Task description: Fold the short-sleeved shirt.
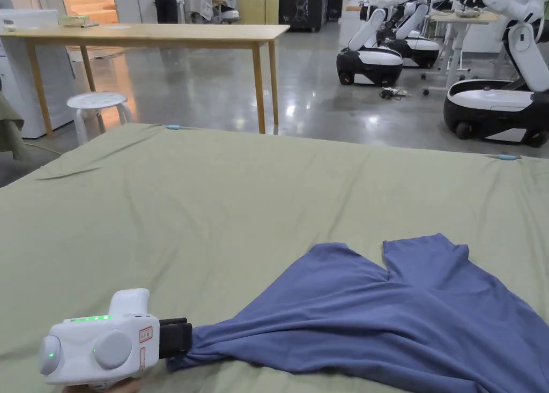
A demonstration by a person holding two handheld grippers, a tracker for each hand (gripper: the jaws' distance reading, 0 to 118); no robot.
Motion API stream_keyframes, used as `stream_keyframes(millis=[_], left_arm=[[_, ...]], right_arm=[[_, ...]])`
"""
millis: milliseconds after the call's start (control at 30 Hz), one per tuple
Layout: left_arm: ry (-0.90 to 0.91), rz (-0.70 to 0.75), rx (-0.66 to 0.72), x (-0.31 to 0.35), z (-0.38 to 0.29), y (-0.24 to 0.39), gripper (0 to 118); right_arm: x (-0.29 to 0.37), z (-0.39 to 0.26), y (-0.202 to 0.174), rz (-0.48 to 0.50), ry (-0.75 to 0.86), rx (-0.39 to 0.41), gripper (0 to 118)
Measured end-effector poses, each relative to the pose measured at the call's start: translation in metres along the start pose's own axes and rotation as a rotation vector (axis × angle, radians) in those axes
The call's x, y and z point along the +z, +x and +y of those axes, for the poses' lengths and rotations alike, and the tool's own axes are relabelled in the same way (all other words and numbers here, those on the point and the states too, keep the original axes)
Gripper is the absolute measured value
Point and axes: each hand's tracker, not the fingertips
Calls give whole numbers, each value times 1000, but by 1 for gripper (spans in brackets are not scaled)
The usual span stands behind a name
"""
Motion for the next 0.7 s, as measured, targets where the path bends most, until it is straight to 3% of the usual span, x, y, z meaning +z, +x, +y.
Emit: stream_keyframes(millis=[67, 167, 267, 333, 367, 433, 600, 700], left_arm=[[4, -9, -42, 4, -8, 7, 100], [-14, 16, -227, 2, -18, 23, 92], [49, -35, -261, 10, -22, 28, 59], [81, -18, -288, 17, -27, 33, 18], [97, -22, -309, 18, -23, 33, 11], [84, -27, -323, 19, -23, 38, 4], [79, -44, -300, 22, -19, 32, 2], [105, -73, -252, 35, -17, 28, 2]], right_arm=[[0, -1, -4, -4, -5, 2, 0], [-4, 0, -3, -12, -21, 2, 0], [-8, -2, -2, -15, -39, 1, 0], [-11, -2, -5, -15, -49, 2, 0], [-13, -3, -5, -13, -56, 1, 0], [-16, -4, -5, -13, -69, -2, 0], [-23, 0, -3, -8, -80, 11, 0], [-24, 17, -4, -54, -59, 42, 0]])
